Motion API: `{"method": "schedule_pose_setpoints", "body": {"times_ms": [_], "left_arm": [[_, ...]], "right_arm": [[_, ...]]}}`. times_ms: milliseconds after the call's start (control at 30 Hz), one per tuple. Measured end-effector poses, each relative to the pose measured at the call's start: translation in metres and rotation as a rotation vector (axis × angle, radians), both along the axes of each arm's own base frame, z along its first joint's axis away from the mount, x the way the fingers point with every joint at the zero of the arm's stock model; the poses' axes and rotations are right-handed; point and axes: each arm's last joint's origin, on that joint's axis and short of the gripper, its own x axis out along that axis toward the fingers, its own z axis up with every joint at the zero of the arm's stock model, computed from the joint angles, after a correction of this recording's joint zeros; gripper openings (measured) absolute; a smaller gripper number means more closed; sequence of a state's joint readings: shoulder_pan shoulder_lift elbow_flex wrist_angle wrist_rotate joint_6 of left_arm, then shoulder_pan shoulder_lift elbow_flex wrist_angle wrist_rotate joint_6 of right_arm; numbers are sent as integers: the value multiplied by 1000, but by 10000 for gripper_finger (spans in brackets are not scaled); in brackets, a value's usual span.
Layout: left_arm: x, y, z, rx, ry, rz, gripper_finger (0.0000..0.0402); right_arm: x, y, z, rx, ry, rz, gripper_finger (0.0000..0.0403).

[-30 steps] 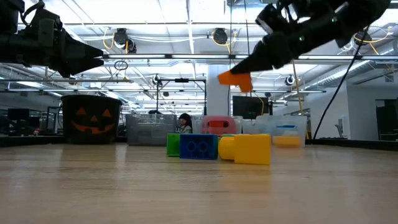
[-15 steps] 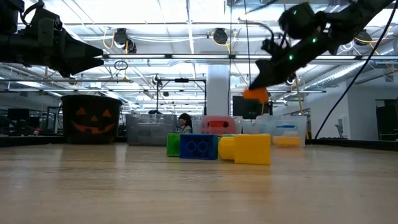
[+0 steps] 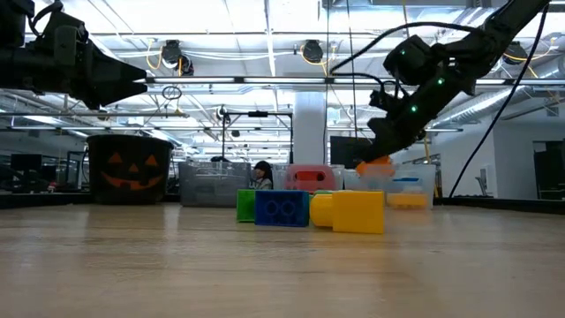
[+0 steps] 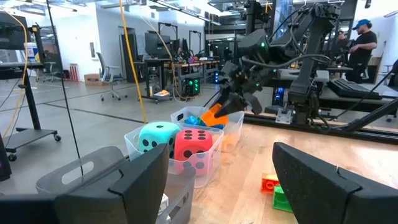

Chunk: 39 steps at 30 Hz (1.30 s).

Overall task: Pick & Place Toys
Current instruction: Put the orange one stud game piece into the right transparent bin

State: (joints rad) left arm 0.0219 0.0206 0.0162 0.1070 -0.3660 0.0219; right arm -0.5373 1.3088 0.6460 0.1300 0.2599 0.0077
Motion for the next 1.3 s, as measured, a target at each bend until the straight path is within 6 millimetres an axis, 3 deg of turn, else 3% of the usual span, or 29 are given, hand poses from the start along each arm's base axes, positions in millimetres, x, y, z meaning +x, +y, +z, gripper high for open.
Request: {"method": "schedule_pose_setpoints", "body": {"times_ms": [300, 400, 600, 1033, 1300], "left_arm": [[0, 0, 0, 0, 1, -1, 292], [0, 0, 0, 0, 0, -1, 292], [0, 0, 0, 0, 0, 0, 292], [0, 0, 0, 0, 0, 0, 292], [0, 0, 0, 0, 0, 0, 292]], "right_arm": [[-11, 4, 4, -20, 82, -74, 98], [-13, 6, 8, -83, 23, -39, 97], [-33, 14, -5, -213, -114, 3, 97], [-47, 25, -18, -167, -139, 100, 101], [-48, 25, -20, -167, -138, 101, 129]]}}
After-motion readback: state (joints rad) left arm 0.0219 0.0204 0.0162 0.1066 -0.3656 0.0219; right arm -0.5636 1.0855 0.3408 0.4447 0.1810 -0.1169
